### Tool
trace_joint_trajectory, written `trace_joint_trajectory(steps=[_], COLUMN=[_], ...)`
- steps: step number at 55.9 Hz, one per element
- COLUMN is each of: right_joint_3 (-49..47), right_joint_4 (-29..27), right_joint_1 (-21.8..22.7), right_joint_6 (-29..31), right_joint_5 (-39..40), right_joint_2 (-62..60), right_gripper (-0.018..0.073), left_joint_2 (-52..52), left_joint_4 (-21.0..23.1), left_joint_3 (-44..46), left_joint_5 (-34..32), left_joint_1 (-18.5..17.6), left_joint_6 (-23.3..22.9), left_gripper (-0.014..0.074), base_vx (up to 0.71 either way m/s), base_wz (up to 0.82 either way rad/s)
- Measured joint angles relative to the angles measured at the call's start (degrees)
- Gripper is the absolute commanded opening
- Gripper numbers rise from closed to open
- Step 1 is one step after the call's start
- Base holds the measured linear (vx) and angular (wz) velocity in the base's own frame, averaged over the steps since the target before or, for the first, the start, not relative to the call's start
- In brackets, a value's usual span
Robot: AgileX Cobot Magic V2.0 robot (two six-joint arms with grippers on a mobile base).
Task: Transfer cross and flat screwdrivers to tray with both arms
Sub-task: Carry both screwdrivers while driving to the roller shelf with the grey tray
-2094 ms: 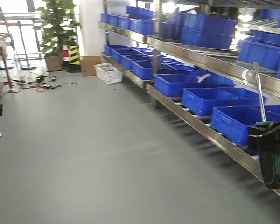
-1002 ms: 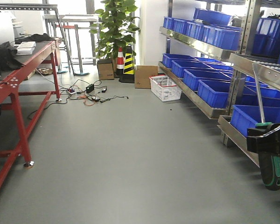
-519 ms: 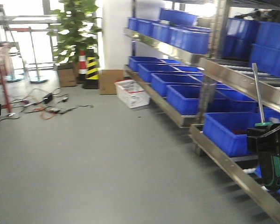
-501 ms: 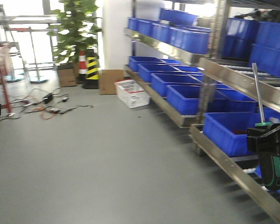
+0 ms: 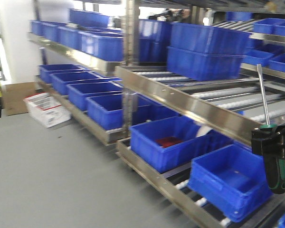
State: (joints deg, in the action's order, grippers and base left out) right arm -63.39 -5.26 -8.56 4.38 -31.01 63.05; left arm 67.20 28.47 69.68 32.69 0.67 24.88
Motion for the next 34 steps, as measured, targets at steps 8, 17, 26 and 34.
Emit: trace_joint_trajectory(steps=[8, 17, 26, 34], right_joint_3=[0.0, 0.0, 0.0, 0.0], right_joint_4=[0.0, 0.0, 0.0, 0.0], right_joint_1=[0.0, 0.0, 0.0, 0.0], right_joint_6=[0.0, 0.0, 0.0, 0.0], right_joint_5=[0.0, 0.0, 0.0, 0.0], right_joint_2=[0.0, 0.0, 0.0, 0.0], right_gripper=[-0.0008, -0.0008, -0.0008, -0.0008], left_joint_2=[0.0, 0.0, 0.0, 0.0], left_joint_4=[0.0, 0.0, 0.0, 0.0], left_joint_3=[0.0, 0.0, 0.0, 0.0], left_joint_5=[0.0, 0.0, 0.0, 0.0], left_joint_1=[0.0, 0.0, 0.0, 0.0], left_joint_6=[0.0, 0.0, 0.0, 0.0], left_gripper=[0.0000, 0.0000, 0.0000, 0.0000], base_vx=[0.46, 0.43, 0.38, 0.34], base_wz=[-0.60, -0.63, -0.71, -0.79])
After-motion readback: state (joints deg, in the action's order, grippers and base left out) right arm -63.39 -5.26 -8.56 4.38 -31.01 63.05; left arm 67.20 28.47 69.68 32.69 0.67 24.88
